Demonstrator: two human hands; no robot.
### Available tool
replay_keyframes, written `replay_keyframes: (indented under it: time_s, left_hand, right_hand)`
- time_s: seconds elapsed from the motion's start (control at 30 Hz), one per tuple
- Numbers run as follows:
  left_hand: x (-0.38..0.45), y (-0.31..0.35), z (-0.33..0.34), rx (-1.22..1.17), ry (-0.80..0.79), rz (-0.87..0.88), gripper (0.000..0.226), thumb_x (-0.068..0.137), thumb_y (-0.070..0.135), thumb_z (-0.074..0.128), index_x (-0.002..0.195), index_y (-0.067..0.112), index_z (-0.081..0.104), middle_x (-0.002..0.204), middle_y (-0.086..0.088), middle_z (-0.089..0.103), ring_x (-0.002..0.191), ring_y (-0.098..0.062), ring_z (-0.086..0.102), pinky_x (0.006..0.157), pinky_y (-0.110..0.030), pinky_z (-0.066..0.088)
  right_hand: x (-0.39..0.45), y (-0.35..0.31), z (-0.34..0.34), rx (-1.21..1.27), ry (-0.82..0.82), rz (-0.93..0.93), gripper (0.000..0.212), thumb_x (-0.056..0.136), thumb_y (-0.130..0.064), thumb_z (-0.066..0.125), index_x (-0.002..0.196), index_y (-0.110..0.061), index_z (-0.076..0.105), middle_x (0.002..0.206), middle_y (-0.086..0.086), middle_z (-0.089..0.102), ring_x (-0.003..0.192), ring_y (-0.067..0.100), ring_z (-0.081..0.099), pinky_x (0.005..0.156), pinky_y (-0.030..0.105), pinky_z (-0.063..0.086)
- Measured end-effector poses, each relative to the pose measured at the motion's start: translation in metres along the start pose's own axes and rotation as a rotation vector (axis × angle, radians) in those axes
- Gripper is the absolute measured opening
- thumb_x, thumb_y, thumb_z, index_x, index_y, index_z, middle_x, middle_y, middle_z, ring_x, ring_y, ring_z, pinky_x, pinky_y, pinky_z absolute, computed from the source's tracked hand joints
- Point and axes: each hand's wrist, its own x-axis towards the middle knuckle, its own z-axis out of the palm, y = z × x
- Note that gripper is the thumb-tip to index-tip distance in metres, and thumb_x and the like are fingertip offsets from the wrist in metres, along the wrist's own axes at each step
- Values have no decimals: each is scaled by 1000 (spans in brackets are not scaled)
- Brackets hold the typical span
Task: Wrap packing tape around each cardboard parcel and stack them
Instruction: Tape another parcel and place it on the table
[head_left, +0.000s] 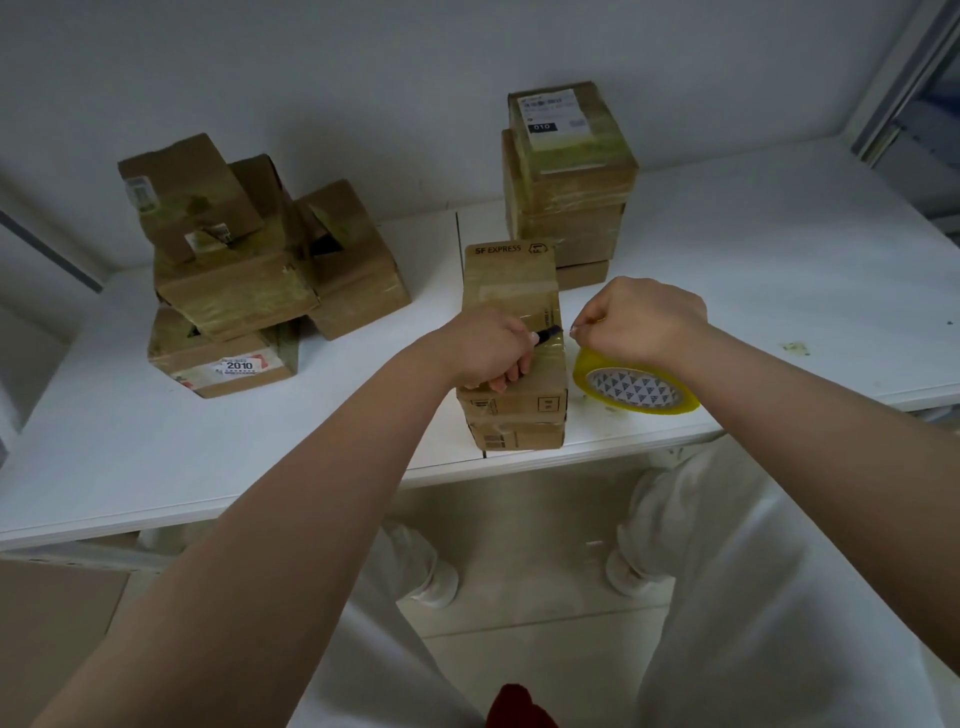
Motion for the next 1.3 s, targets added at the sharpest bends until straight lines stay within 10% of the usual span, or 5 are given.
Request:
replay_keyframes:
  time_s: [0.67,0.9,1.1,1.3]
  left_hand:
    - [20,16,8,402,12,7,35,105,32,32,85,12,54,81,-4,52,74,-16,47,72,-29,35]
    - [6,-7,12,267,177,68,41,105,34,29,93,10,60,90,-7,62,87,-23,58,74,-33,41]
    - [13,2,22,150,651,51,43,102,51,29,99,14,52,78,-1,57,73,-21,59,60,-32,46]
    - [25,15,51,519,665,-126,47,101,54,33,119,12,42,101,-6,62,89,-27,65,57,-34,38]
  right_hand:
    - [-20,-1,-4,-71,202,2,24,91,-36,51,98,-36,74,103,-6,69,95,23,61,66,27,37]
    - [-21,42,8,688,51,285,17,76,-34,70,84,-21,78,89,-1,74,82,25,68,83,47,57]
    - [-23,55,14,719,22,301,16,78,-36,68,86,-26,79,97,-8,72,90,22,66,87,48,55]
    - [-14,52,17,694,29,239,18,84,-34,64,92,-27,78,98,-12,68,97,19,62,91,45,53]
